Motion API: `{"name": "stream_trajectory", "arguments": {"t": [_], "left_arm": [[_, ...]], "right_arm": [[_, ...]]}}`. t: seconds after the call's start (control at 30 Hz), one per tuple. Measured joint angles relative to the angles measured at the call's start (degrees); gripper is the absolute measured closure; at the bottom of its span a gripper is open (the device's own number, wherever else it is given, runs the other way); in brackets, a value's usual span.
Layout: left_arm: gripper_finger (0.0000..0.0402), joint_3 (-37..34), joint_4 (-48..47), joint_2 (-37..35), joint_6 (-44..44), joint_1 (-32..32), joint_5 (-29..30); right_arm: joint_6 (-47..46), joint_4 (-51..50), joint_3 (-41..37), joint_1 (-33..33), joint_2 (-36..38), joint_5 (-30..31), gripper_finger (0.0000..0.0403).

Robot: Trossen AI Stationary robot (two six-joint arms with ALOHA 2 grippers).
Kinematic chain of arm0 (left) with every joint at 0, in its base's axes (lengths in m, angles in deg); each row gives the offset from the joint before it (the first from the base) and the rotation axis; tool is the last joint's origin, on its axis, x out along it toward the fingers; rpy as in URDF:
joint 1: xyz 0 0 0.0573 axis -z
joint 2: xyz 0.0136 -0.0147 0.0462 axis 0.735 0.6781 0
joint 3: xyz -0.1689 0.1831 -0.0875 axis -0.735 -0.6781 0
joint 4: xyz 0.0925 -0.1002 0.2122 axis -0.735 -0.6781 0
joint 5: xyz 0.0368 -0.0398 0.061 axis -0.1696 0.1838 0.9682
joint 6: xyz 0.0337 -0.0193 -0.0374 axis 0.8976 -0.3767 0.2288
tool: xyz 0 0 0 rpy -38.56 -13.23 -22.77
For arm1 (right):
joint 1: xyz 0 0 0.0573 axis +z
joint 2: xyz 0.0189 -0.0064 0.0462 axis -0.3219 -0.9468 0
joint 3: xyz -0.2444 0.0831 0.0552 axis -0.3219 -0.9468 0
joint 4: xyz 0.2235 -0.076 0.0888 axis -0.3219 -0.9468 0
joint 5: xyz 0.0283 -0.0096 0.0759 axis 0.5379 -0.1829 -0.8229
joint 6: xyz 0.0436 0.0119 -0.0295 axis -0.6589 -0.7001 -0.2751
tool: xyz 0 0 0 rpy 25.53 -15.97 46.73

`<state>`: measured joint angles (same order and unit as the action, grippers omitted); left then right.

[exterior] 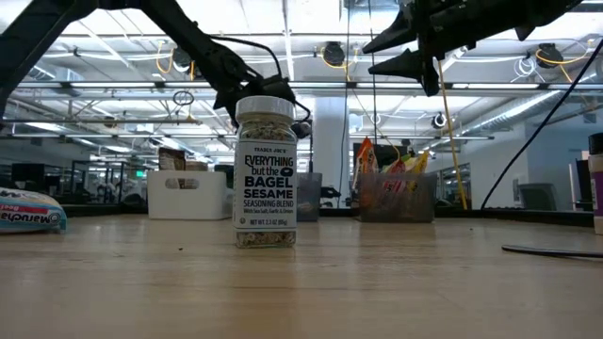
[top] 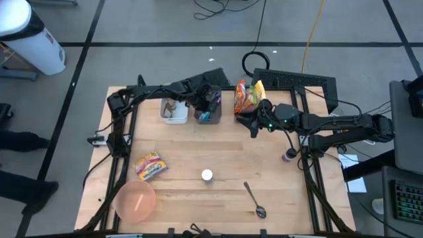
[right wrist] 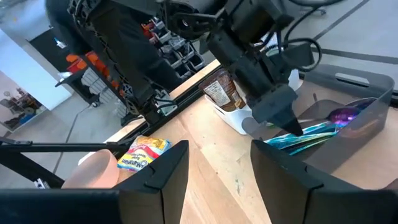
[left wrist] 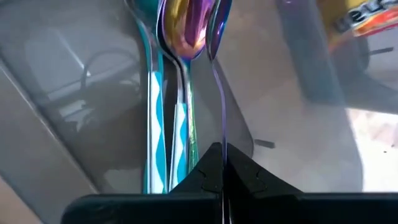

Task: Pick & Place Food Item
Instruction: Put the violet spoon into the left black bin

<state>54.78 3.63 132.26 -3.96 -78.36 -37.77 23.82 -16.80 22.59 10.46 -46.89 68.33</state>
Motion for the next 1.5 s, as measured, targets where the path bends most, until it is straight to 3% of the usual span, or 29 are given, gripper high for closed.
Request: {"name": "stream_trajectory", "arguments": {"t": [1.2, 1.5], "left_arm": [[0.0387, 0.04, -1.20, 2.33, -2.56, -0.10, 2.01], [0.0340, 0.03, -0.21, 2.33, -3.24, -0.10, 2.37]], "right_arm": [[0.61, -0.09, 0.04, -1.46, -0.02, -0.09, 0.0238], [0.72, -0.09, 0.04, -1.46, -0.02, -0.29, 0.0238]]}}
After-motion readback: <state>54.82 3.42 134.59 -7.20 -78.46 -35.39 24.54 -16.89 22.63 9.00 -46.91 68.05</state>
